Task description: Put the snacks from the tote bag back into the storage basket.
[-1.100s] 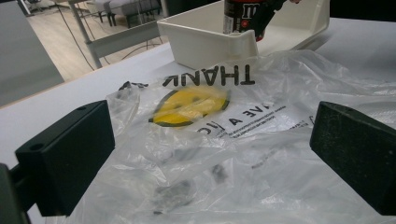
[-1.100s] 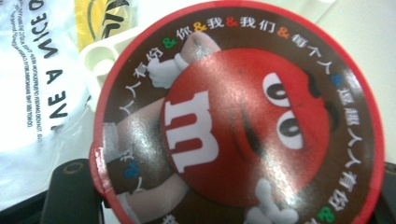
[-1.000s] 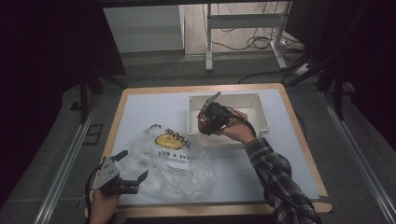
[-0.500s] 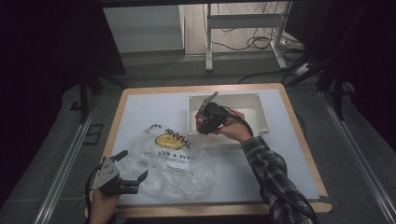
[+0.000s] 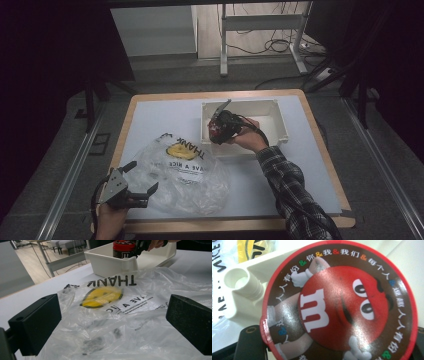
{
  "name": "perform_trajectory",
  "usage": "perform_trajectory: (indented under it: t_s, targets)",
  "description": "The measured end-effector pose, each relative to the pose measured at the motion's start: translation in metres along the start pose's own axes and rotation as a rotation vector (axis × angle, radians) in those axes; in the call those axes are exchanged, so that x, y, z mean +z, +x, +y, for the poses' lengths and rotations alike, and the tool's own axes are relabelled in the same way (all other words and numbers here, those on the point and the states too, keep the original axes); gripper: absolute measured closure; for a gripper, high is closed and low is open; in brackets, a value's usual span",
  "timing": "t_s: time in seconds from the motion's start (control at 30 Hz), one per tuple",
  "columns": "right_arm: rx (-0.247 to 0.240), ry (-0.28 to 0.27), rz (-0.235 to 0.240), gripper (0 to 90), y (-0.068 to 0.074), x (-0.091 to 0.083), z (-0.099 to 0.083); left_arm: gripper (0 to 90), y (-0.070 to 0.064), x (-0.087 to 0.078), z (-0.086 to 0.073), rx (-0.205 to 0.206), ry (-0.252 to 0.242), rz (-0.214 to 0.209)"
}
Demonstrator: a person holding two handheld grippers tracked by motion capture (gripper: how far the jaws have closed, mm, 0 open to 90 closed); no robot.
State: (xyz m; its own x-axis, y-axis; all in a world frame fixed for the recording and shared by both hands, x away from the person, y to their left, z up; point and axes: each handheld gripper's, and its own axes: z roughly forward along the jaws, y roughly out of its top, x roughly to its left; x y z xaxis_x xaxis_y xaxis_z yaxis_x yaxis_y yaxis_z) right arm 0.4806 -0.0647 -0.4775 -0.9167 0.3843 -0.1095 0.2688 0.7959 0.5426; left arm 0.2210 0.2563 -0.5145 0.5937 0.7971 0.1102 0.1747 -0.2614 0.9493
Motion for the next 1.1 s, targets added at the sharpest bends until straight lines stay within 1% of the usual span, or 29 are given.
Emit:
perform_trajectory:
  t_s: [0.2, 0.7, 0.83, 0.97, 1.1]
  targets:
    - [-0.009, -0.002, -0.001, 25.5, 0.0, 0.003, 0.001, 0.0, 0.0, 0.0, 0.0, 0.003, 0.002, 0.0]
    - [-0.012, 0.004, 0.0, 25.5, -0.002, 0.011, 0.0, 0.0, 0.0, 0.0, 0.0, 0.002, 0.0, 0.0]
    - [-0.012, 0.005, 0.002, 25.5, -0.002, 0.013, 0.0, 0.0, 0.0, 0.0, 0.0, 0.007, 0.004, 0.0]
    - [-0.023, 0.006, 0.003, 25.5, -0.002, 0.016, 0.0, 0.0, 0.0, 0.0, 0.0, 0.008, 0.005, 0.001]
    - [-0.021, 0.009, 0.007, 25.5, -0.001, 0.018, 0.0, 0.0, 0.0, 0.0, 0.0, 0.005, 0.002, 0.001]
